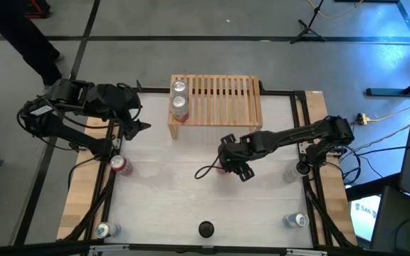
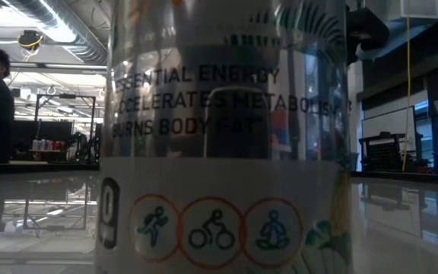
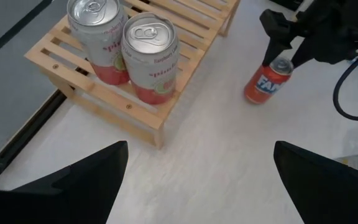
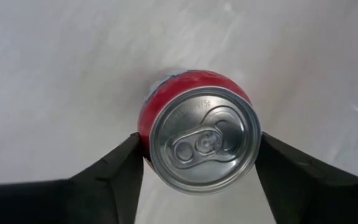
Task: Place canned beverage on shelf
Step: Put the top orange soda can on the shelf
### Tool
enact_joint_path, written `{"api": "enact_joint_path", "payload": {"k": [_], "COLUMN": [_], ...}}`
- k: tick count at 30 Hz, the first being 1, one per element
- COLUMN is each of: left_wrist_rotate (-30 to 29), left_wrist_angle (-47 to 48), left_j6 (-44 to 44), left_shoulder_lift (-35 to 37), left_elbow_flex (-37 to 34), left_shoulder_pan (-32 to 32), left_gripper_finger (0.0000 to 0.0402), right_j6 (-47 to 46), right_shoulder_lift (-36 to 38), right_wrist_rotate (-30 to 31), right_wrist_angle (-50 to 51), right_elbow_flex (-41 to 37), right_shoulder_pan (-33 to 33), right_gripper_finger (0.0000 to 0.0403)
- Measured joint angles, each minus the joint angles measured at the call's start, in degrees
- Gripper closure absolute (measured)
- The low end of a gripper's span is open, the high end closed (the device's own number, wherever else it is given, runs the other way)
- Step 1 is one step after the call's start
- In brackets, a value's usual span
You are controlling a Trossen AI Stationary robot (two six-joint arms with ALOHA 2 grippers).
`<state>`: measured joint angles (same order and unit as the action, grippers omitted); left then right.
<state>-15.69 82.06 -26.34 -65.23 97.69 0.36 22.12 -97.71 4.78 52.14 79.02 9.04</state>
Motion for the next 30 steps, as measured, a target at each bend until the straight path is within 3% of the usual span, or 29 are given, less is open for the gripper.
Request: {"api": "enact_joint_path", "payload": {"k": [6, 11, 16, 20, 27, 30], "left_wrist_rotate": [0.62, 2.32, 2.31, 1.85, 0.55, -0.82], "left_wrist_angle": [-0.33, -0.36, -0.35, -0.35, -0.33, 0.04], "left_j6": [0.4, 0.22, 0.09, -0.41, -5.18, -7.72], "left_shoulder_lift": [0.0, 0.0, 0.0, 0.11, 1.17, 1.87], "left_elbow_flex": [0.0, 0.0, 0.0, 0.0, -0.02, -0.02], "left_shoulder_pan": [0.0, -0.01, 0.0, 0.0, -0.04, -0.03], "left_gripper_finger": [0.0007, 0.0007, 0.0007, 0.0007, 0.0007, 0.0007], "right_j6": [-0.65, -4.5, -16.24, -30.91, -48.62, -56.62], "right_shoulder_lift": [0.07, 0.35, 1.1, 3.96, 9.19, 9.04], "right_wrist_rotate": [0.21, 0.07, 1.17, 0.2, 16.09, 18.03], "right_wrist_angle": [-0.26, 0.5, 8.51, 12.73, 5.42, 4.43], "right_elbow_flex": [0.04, 3.45, 12.4, 13.43, 6.34, 4.5], "right_shoulder_pan": [-0.05, -0.04, 0.0, 1.23, 5.43, 5.17], "right_gripper_finger": [0.0062, 0.0031, 0.0027, 0.0026, 0.0025, 0.0025]}}
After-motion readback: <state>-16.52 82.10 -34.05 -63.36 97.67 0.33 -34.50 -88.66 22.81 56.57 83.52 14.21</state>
